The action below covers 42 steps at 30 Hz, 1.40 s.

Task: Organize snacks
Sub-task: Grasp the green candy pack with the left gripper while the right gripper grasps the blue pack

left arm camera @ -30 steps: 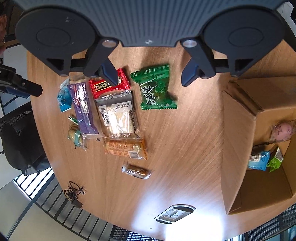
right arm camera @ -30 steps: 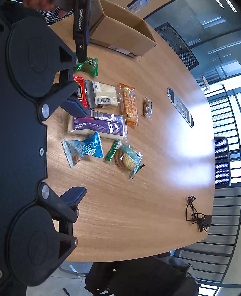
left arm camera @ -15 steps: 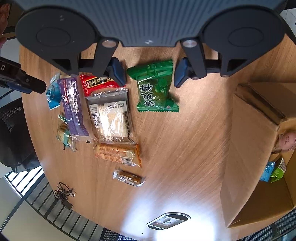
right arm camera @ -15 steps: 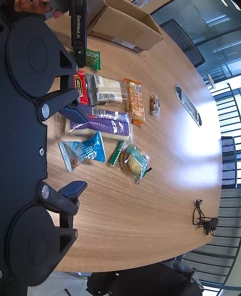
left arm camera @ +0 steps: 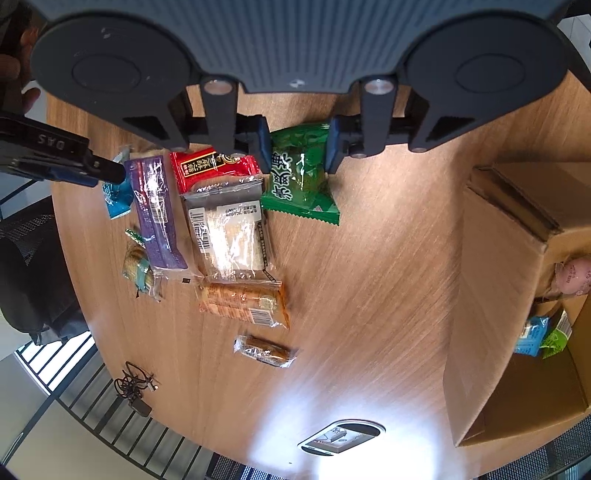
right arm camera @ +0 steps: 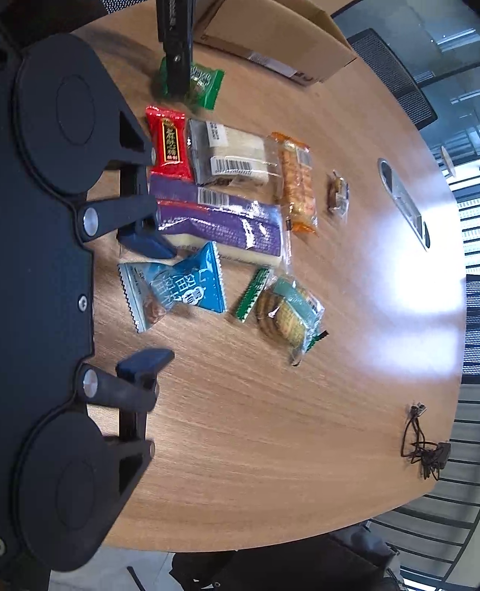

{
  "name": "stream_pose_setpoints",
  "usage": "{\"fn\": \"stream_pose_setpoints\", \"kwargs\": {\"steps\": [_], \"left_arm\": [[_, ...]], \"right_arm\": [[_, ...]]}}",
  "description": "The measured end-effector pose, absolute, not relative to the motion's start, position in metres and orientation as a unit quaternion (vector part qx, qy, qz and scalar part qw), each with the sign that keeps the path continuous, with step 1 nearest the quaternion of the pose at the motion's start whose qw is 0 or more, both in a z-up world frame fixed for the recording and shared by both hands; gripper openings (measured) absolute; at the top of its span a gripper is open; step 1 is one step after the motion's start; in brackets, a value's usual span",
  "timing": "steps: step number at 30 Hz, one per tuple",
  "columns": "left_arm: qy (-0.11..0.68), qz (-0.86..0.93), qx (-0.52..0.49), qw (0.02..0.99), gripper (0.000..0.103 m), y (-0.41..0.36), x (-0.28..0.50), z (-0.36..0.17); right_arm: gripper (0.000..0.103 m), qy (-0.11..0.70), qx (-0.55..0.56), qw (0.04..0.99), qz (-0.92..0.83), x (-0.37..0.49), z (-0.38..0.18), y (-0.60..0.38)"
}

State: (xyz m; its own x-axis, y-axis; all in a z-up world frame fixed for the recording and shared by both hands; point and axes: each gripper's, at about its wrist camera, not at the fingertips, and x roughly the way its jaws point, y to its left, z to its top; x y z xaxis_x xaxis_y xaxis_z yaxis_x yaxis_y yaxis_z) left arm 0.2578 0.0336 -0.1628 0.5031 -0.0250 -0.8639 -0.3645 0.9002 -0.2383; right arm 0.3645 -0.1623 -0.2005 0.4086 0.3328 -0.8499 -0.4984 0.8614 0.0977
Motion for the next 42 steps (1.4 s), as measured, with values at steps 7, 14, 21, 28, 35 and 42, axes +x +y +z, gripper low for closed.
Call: {"fn": "stream_pose_setpoints", "kwargs": {"steps": [7, 14, 21, 28, 35, 42], "left_arm": [[0.484, 0.101, -0.195, 0.847, 0.028, 0.034, 0.257, -0.159], [0.475, 0.095, -0.195, 0.853, 0.027, 0.032, 0.254, -0.150], [0.472, 0.094, -0.197, 0.854, 0.027, 0.032, 0.249, -0.145], [0.477, 0.098, -0.197, 0.851, 0.027, 0.033, 0.252, -0.150], [0.492, 0.098, -0.185, 0.845, 0.027, 0.029, 0.262, -0.163], [0.498, 0.095, -0.179, 0.843, 0.028, 0.027, 0.263, -0.169]], "right_arm": [[0.013, 0.482, -0.112, 0.831, 0.253, 0.356, -0.187, -0.157], [0.000, 0.466, -0.112, 0.834, 0.274, 0.347, -0.163, -0.157], [0.011, 0.473, -0.095, 0.840, 0.250, 0.348, -0.167, -0.164], [0.051, 0.475, -0.082, 0.839, 0.253, 0.356, -0.182, -0.166], [0.051, 0.480, -0.080, 0.836, 0.254, 0.364, -0.196, -0.164], [0.048, 0.481, -0.104, 0.831, 0.260, 0.361, -0.205, -0.155]]}}
